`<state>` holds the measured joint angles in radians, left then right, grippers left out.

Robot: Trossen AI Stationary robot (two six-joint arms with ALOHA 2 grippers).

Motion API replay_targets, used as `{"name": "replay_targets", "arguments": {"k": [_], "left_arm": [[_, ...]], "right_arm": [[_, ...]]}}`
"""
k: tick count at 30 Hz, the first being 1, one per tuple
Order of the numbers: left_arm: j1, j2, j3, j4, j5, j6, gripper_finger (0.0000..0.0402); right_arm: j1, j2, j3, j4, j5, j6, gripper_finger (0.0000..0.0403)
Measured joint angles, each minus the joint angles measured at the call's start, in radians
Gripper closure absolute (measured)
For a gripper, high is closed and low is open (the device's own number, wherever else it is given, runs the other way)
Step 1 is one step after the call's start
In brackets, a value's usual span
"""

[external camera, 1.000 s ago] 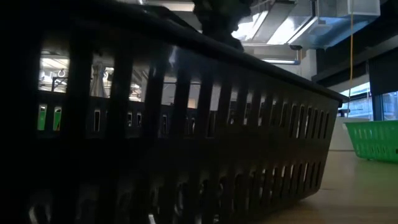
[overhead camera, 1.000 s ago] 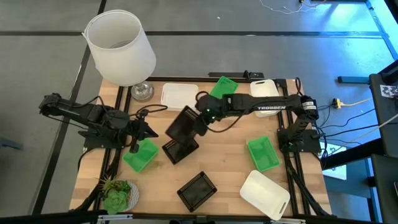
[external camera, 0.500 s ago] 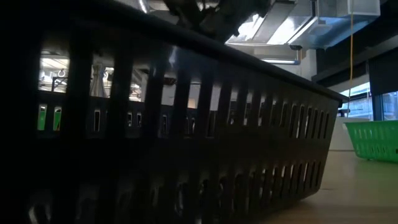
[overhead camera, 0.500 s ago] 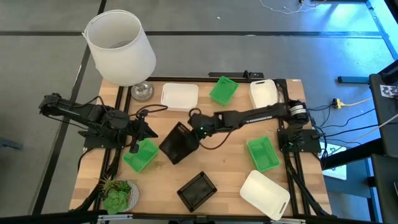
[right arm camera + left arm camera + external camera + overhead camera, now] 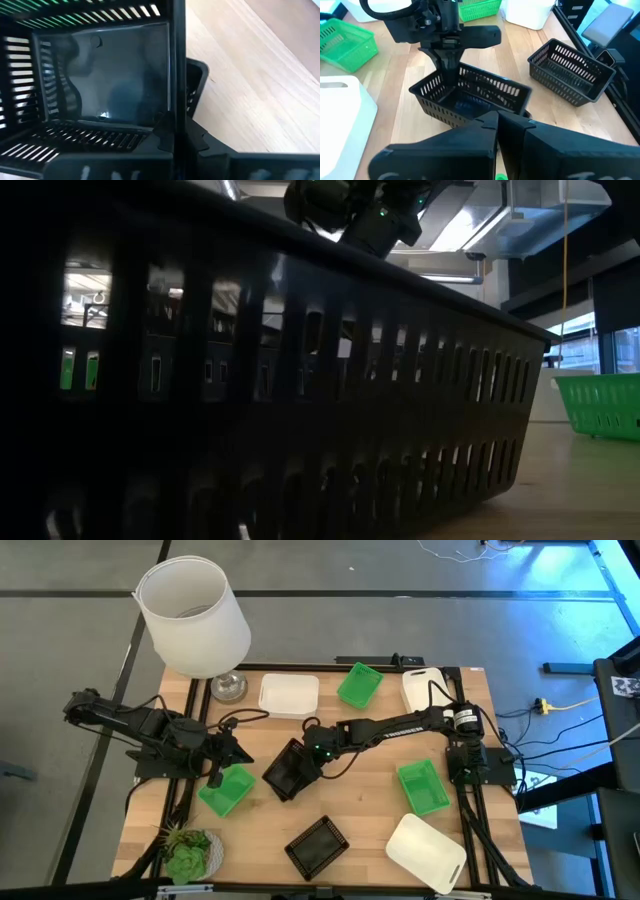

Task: Stack baskets by color
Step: Stack the top right black bin on the top left black bin

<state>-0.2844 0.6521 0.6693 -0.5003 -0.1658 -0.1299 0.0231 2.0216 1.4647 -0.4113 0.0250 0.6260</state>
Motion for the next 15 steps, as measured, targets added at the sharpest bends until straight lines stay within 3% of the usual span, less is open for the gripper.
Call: {"name": "replay_targets", "arguments": {"k": [15], "left_arm": [[0.000, 0.000, 0.000, 0.000, -0.008, -0.001, 0.0401]], "right_arm": [[-0.005, -0.004, 0.003, -0.153, 0.039, 0.073, 0.0403]]}}
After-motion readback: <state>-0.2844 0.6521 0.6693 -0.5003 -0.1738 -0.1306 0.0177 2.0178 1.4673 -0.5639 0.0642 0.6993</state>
